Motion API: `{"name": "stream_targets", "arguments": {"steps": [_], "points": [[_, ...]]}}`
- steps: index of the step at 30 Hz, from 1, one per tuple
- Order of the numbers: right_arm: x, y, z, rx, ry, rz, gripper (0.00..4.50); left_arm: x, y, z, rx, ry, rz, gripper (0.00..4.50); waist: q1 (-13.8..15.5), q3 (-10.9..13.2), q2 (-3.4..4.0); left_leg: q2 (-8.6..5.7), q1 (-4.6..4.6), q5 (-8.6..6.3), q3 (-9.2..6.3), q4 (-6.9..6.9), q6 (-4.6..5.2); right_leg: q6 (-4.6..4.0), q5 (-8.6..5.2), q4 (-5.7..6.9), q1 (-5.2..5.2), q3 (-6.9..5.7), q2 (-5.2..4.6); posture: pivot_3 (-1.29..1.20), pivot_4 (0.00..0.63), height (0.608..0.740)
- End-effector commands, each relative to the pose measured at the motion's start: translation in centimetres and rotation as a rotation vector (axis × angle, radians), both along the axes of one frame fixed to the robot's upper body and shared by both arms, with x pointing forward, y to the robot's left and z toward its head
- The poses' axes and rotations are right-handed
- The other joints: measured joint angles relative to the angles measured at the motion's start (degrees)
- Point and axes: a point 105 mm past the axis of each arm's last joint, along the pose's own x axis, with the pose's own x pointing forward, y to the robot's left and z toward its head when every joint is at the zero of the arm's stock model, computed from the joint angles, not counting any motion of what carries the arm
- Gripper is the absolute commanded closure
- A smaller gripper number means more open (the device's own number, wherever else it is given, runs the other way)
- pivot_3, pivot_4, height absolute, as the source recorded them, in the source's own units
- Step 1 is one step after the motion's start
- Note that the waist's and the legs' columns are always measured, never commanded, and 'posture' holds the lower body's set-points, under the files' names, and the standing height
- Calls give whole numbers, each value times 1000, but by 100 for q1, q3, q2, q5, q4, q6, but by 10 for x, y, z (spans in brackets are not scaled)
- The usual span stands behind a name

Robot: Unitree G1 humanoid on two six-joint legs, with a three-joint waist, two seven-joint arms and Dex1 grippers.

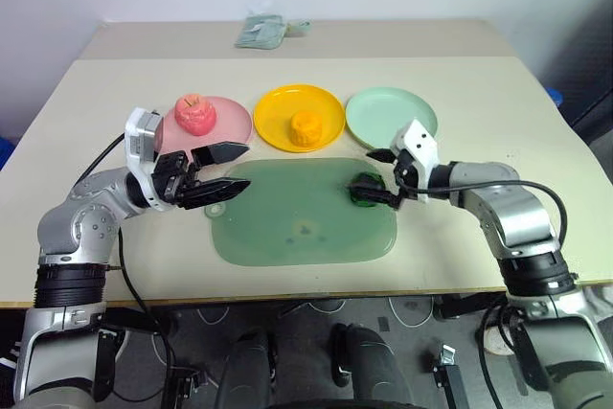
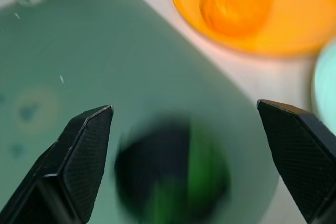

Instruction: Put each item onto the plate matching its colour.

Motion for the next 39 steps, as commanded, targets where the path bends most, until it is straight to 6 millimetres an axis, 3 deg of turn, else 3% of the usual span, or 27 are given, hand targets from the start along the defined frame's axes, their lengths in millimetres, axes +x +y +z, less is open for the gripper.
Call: {"name": "stream_targets", "arguments": {"steps": [1, 19, 22, 26, 30, 32, 36, 39], "points": [[-5, -5, 16, 10, -50, -17, 34, 1, -1, 7, 7, -46, -26, 0, -1, 0, 0, 0, 0, 0, 2, 1, 0, 0, 0, -1, 0, 0, -2, 0, 150, 740], [0, 9, -10, 9, -22, -12, 34, 1, 4, 4, 25, -49, -22, 0, 9, 0, 0, -1, -1, 0, 0, 3, 0, 0, 0, -1, 0, 0, -3, 0, 150, 740], [1, 11, -10, 22, -15, -11, 937, 0, 4, 4, 26, -51, -19, 0, 6, 0, 0, -1, -1, 0, 0, 3, 0, 0, 0, -1, 0, 0, -3, 0, 150, 740], [2, 11, -6, 14, -37, -12, 2727, 0, 5, 4, 29, -51, -14, 0, 5, 0, 0, -1, -1, 0, -1, 3, 0, 0, 0, -1, 0, 0, -2, 0, 150, 740], [3, 14, 15, 86, -67, -7, 2727, 6, 8, 9, 3, -80, 30, 0, 7, 0, 0, -1, -1, 0, -1, 3, 0, 0, 0, -1, 0, 0, -2, 0, 150, 740], [13, 12, 33, 133, -115, -45, 2727, 16, 8, 13, -4, -126, 92, 0, 8, 0, 0, 0, -1, 0, -1, 4, 0, 0, 0, -1, 0, 0, -3, 0, 150, 740], [49, -6, 59, 159, -240, -225, 2727, 39, 6, 14, 1, -161, 219, 0, 6, 0, 0, -1, -1, 0, -1, 7, 0, 0, 1, 1, 1, 0, -2, 0, 150, 740], [73, -20, 65, 126, -299, -338, 2727, 49, 0, 15, -9, -190, 273, 0, 16, -1, -1, -3, -3, 0, 0, 6, 0, 1, 1, -1, 1, 0, -2, 0, 150, 740]]}}
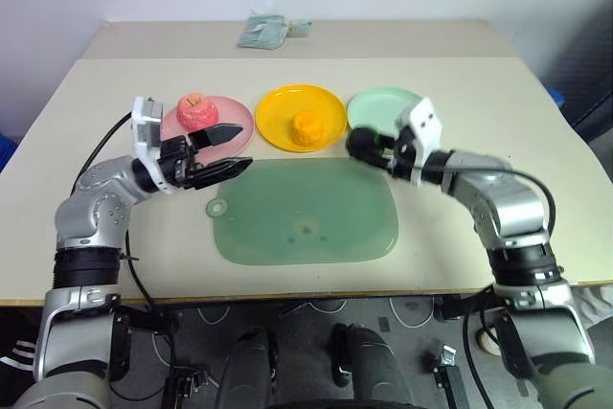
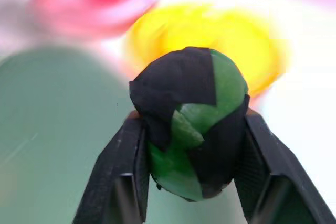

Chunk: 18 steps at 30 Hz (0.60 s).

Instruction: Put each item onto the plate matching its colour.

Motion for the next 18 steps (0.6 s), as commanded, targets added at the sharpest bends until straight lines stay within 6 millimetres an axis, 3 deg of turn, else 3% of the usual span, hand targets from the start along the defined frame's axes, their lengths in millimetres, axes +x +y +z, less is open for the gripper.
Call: {"name": "stream_targets", "arguments": {"steps": [1, 6, 7, 11, 15, 18], "points": [[28, -25, 10, 2, -80, -176, 2727, 9, -3, 9, 5, -72, 64, 0, -9, 0, -1, -1, -1, -1, 0, -2, 1, 1, 0, 0, 0, 0, -1, 0, 150, 740], [61, -40, 0, -5, -70, -320, 2727, 9, -8, 10, -1, -130, 95, 0, -37, 0, 0, -1, -2, -1, 6, -5, 2, 2, 1, 1, -3, 0, -2, 0, 150, 740], [63, -40, -2, -7, -63, -324, 1987, 5, -8, 8, 8, -128, 77, 0, -43, 0, 0, -1, -2, -1, 6, -7, 1, 2, 1, 1, -4, 0, -1, 0, 150, 740], [65, -32, 8, 11, -108, -295, 89, -4, 0, 8, -8, -125, 60, 0, -58, 2, 3, 1, 0, -1, 7, -9, 1, 2, 1, 4, -5, 1, -1, 0, 150, 740], [53, -21, 37, 78, -226, -177, 33, -12, 9, 4, -17, -91, 30, 0, -55, 5, 8, 2, 0, 0, 7, -8, 0, 3, 1, 6, -5, 1, -1, 0, 150, 740], [18, -4, 58, 157, -274, 48, 33, -24, 12, -9, 46, -80, -9, 0, -46, 5, 9, 4, 0, 0, 6, -11, 1, 3, 1, 4, -5, 1, -2, 0, 150, 740]]}}
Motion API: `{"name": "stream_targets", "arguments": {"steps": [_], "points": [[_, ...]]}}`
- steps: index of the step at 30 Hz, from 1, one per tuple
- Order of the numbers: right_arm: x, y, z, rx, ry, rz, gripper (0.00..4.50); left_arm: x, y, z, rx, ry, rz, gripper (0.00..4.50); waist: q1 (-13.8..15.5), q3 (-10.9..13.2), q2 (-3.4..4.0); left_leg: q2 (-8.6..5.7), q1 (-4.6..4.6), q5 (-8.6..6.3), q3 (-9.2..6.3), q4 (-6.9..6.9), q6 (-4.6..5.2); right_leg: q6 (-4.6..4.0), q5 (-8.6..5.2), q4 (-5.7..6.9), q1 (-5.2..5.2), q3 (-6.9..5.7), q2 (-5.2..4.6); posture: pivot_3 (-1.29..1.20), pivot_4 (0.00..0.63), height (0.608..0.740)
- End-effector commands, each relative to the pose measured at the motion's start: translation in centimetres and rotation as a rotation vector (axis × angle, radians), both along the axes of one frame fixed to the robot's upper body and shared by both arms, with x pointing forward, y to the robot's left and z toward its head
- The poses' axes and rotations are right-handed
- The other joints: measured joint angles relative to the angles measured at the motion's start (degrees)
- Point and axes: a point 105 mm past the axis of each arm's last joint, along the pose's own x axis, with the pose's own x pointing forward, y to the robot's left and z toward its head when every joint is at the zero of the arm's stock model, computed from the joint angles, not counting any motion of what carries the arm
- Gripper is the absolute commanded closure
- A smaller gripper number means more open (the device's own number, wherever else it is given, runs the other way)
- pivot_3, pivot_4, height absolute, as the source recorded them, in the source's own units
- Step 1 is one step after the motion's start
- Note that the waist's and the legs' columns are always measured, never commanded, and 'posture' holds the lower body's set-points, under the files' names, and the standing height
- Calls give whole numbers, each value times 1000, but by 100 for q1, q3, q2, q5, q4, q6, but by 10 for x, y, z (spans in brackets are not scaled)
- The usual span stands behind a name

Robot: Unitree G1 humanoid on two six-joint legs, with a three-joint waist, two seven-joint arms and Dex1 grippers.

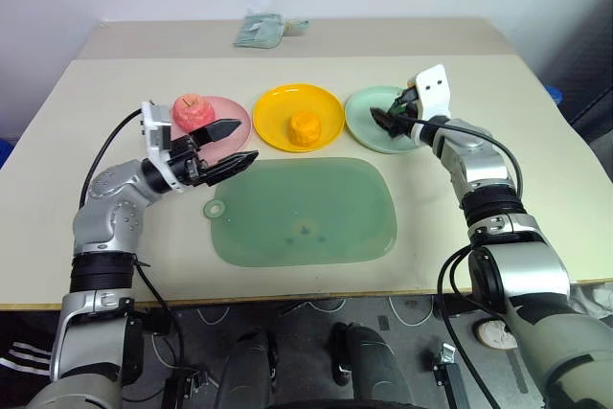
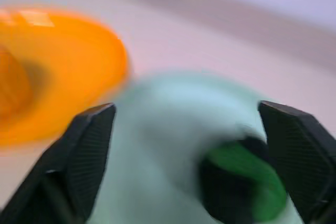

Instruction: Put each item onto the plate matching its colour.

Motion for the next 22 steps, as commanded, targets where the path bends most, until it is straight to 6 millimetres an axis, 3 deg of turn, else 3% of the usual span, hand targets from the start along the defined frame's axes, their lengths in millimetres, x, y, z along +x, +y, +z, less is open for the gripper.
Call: {"name": "stream_targets", "arguments": {"steps": [1, 5, 7, 11, 13, 18, 22], "points": [[-50, 19, 43, 64, -153, 289, 33, -17, 5, 2, 29, -30, -53, 0, 36, 0, 0, 1, 1, -1, -1, -2, 0, 0, 0, 0, 1, 0, 0, 0, 150, 740], [-107, 27, 26, -2, -113, 543, 33, -23, 11, 8, 0, -44, -56, 0, 123, -1, -1, 0, -2, -1, -10, 0, 0, 3, -3, -2, 6, -4, -3, 0, 150, 740], [-131, 29, 8, -35, -6, 645, 33, -28, 14, 9, -14, -38, -78, 0, 138, 0, -1, -2, 0, -1, -3, 6, 1, 2, -3, -11, 9, -3, -10, 0, 150, 740], [-166, 14, -11, -114, 115, 724, 33, -35, 4, 7, -22, 0, -144, 0, 140, -1, -1, 0, 6, -1, -3, 16, 1, -20, -12, -9, 13, -2, -9, 0, 150, 740], [-183, 15, -9, -140, 131, 735, 33, -38, 5, 4, 12, 32, -179, 0, 153, -1, -1, -1, 5, -1, -4, 15, 0, -19, -13, -8, 11, -2, -8, 0, 150, 740], [-201, 10, -7, -156, 147, 678, 33, -38, 0, 3, 43, 68, -243, 0, 165, -2, -3, 1, 4, -2, -6, 11, 0, -19, -13, -7, 6, -3, -2, 0, 150, 740], [-187, 7, -11, -181, 134, 586, 33, -36, -3, 3, 47, 86, -248, 0, 180, -2, -4, -2, 3, -2, -4, 14, 0, -21, -15, -11, 9, -2, -8, 0, 150, 740]]}}
